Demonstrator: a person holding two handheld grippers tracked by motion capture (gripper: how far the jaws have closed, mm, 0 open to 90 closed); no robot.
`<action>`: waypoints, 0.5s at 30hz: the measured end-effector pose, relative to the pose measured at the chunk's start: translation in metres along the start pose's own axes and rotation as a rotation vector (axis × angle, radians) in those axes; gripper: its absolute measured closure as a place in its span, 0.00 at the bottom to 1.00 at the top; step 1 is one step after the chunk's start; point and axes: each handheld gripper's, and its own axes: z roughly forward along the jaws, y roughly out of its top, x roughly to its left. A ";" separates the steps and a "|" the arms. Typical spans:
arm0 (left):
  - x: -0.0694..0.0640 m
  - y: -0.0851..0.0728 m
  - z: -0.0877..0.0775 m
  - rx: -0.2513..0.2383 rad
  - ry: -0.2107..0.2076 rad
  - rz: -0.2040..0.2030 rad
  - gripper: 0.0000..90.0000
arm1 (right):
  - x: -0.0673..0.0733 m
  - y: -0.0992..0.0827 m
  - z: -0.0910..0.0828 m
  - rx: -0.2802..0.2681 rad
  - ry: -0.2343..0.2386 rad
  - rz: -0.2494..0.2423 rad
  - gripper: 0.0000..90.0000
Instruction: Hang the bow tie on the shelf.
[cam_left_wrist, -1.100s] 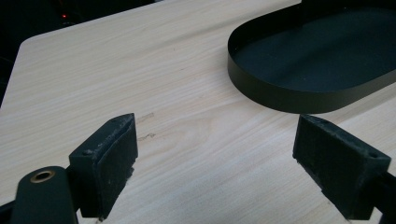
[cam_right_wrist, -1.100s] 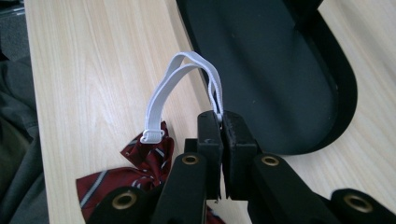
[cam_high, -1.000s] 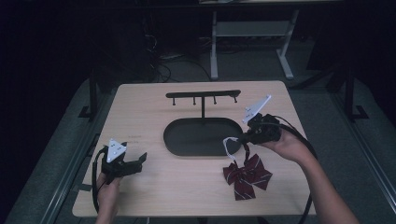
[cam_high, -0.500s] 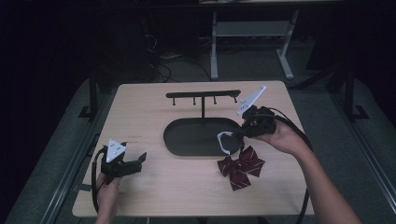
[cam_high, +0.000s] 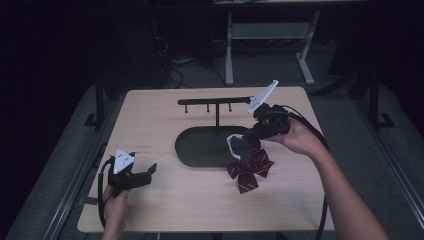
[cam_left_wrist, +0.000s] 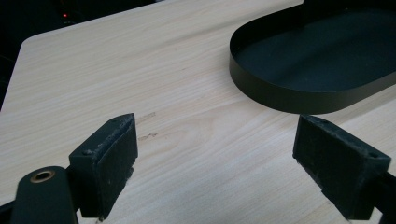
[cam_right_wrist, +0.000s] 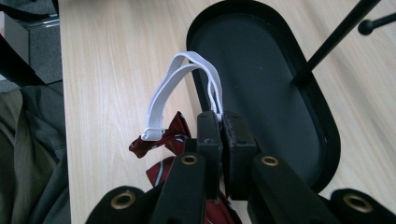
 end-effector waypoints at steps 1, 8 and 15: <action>0.000 0.000 0.000 0.001 0.001 0.000 0.15 | -0.001 0.002 0.000 -0.004 0.001 -0.002 0.96; 0.001 0.000 0.000 0.001 0.002 0.001 0.15 | -0.006 0.009 0.000 0.000 0.015 -0.003 0.96; 0.002 -0.001 0.001 0.006 -0.001 0.007 0.15 | -0.010 0.018 -0.002 0.011 0.009 -0.006 0.96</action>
